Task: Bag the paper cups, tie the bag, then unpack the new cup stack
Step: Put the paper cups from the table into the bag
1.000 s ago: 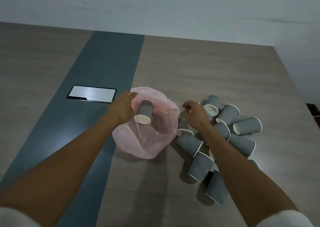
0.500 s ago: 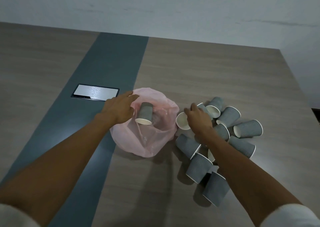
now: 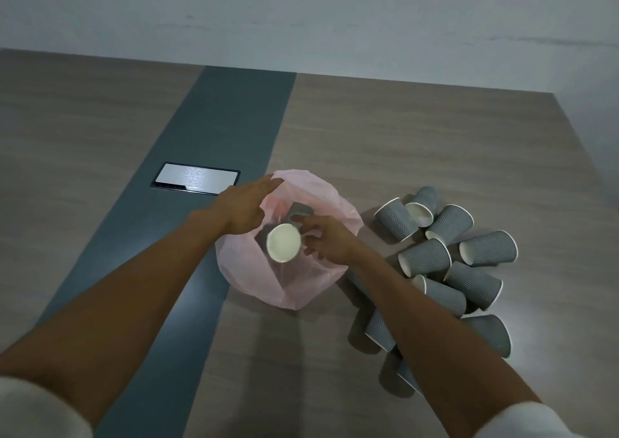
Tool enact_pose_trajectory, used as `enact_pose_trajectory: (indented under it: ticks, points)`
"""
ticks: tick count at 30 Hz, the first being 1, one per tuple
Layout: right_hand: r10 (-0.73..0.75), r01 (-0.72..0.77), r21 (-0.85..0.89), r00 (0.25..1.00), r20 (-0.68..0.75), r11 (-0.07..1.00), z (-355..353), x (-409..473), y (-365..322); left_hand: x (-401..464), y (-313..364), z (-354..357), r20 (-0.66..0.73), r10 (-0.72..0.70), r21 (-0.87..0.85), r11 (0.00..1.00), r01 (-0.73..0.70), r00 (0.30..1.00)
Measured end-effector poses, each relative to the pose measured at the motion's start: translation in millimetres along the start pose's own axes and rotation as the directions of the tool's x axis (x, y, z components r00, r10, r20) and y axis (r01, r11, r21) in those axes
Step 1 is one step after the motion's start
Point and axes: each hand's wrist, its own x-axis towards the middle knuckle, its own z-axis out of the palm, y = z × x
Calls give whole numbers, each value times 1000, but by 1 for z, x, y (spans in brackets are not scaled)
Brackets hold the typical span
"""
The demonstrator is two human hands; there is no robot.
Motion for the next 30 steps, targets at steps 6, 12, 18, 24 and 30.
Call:
enact_pose_trajectory:
  ticks: [6,12,18,24,30]
  points:
    - [154,-359,-254,798,-583,898,-43,-1,29,3,-3,14,-16,-3,-108,994,1,1000]
    - [256,-397,-686,918,-304,609,-110,10,85,8,-8,20,-75,18,-121,992,-27,997]
    - [229,-294,-799,953,-200,524,-115,16,88,14,-8,18,-137,-2,-172,985,-21,991]
    - [178,-351,-401,895,-409,846,-136,3,8,26,-13,10,-147,-15,-193,981,-14,989]
    - [245,-161,392,954,-173,906,-58,9,-28,34,-4,4,-136,22,-286,956,-61,990]
